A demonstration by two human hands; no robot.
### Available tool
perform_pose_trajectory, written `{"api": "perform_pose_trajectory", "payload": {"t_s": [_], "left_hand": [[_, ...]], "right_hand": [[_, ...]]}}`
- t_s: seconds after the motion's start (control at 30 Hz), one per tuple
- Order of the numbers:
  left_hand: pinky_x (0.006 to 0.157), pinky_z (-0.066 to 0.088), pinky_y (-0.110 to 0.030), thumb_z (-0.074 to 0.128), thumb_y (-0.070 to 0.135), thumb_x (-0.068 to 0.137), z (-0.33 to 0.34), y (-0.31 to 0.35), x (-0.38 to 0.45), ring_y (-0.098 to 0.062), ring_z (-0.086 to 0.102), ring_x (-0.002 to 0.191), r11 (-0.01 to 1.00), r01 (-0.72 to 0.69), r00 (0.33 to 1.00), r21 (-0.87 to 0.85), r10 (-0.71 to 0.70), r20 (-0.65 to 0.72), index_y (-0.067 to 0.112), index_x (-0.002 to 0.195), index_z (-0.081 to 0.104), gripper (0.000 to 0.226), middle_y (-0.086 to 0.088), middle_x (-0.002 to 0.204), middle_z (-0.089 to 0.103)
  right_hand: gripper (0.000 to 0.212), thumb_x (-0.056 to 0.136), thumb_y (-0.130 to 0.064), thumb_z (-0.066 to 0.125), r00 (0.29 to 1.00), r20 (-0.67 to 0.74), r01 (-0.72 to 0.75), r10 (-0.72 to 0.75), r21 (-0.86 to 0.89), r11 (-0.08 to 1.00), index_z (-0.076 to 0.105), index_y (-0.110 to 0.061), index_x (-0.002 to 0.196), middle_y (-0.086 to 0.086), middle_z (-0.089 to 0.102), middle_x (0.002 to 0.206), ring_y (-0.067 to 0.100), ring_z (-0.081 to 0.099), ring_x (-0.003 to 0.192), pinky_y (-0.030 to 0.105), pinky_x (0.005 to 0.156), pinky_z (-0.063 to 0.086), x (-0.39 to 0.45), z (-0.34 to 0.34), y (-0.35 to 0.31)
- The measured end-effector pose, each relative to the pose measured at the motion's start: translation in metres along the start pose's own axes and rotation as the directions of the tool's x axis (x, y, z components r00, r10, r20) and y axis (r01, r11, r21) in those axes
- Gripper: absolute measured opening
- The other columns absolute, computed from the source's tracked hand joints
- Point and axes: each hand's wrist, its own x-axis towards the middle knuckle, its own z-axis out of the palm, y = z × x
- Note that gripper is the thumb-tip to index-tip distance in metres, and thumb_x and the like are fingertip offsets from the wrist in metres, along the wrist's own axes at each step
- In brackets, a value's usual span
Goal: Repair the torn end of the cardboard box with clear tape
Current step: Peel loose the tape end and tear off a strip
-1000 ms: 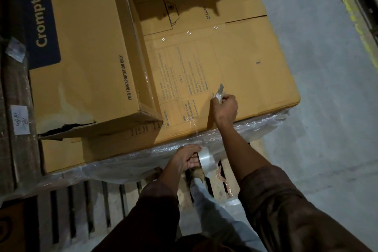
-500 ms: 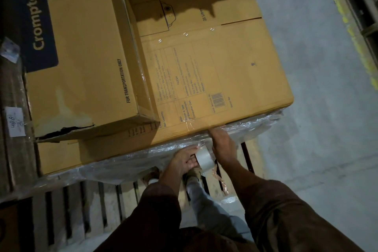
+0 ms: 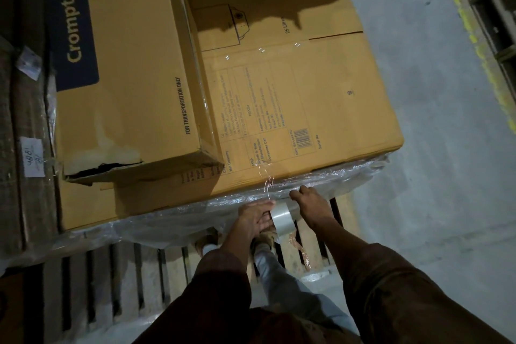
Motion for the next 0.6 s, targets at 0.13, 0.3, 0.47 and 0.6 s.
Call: {"api": "perform_pose_trajectory", "payload": {"t_s": [0.13,0.3,0.47,0.6], "left_hand": [[0.057,0.061,-0.029,0.078,0.004,0.084,-0.0002,-0.0007,-0.0017,-0.018,0.073,0.074,0.999,-0.014,1.0,-0.029,0.014,-0.007,0.005,0.104,0.072,0.02,-0.012,0.099,0.075],[0.051,0.058,-0.027,0.079,0.004,0.084,0.0,-0.0026,-0.0021,-0.016,0.072,0.068,0.999,-0.039,0.999,-0.032,0.038,-0.028,0.006,0.102,0.073,0.02,-0.012,0.098,0.075],[0.065,0.063,-0.034,0.08,0.004,0.083,-0.0016,-0.0017,0.0032,-0.025,0.073,0.087,0.999,-0.045,0.998,-0.02,0.044,-0.052,0.003,0.101,0.072,0.019,-0.015,0.104,0.075],[0.053,0.061,-0.031,0.074,-0.001,0.088,0.0047,0.0008,-0.0003,-0.021,0.07,0.073,0.999,-0.027,0.999,-0.02,0.026,-0.031,0.005,0.089,0.07,0.008,-0.012,0.088,0.073]], "right_hand": [[0.045,0.095,0.006,0.045,0.999,0.014,0.047,-0.046,-0.045,0.998,0.053,-0.014,0.134,0.016,0.054,0.128,0.034,0.051,0.12,0.039,0.085,0.047,0.0019,-0.0007,-0.0007],[0.046,0.097,0.003,0.048,0.996,0.052,0.073,-0.067,-0.127,0.989,0.05,-0.018,0.138,0.015,0.054,0.132,0.033,0.052,0.122,0.043,0.092,0.051,0.0039,-0.0052,-0.0054],[0.044,0.098,-0.004,0.052,0.986,0.075,0.165,-0.149,-0.284,0.944,0.042,-0.018,0.139,0.018,0.055,0.129,0.034,0.056,0.115,0.042,0.09,0.053,0.0059,-0.0043,-0.0049],[0.04,0.099,-0.007,0.052,0.984,0.097,0.177,-0.151,-0.396,0.901,0.042,-0.013,0.137,0.02,0.055,0.124,0.034,0.055,0.111,0.042,0.089,0.051,0.008,-0.0057,-0.0078]]}}
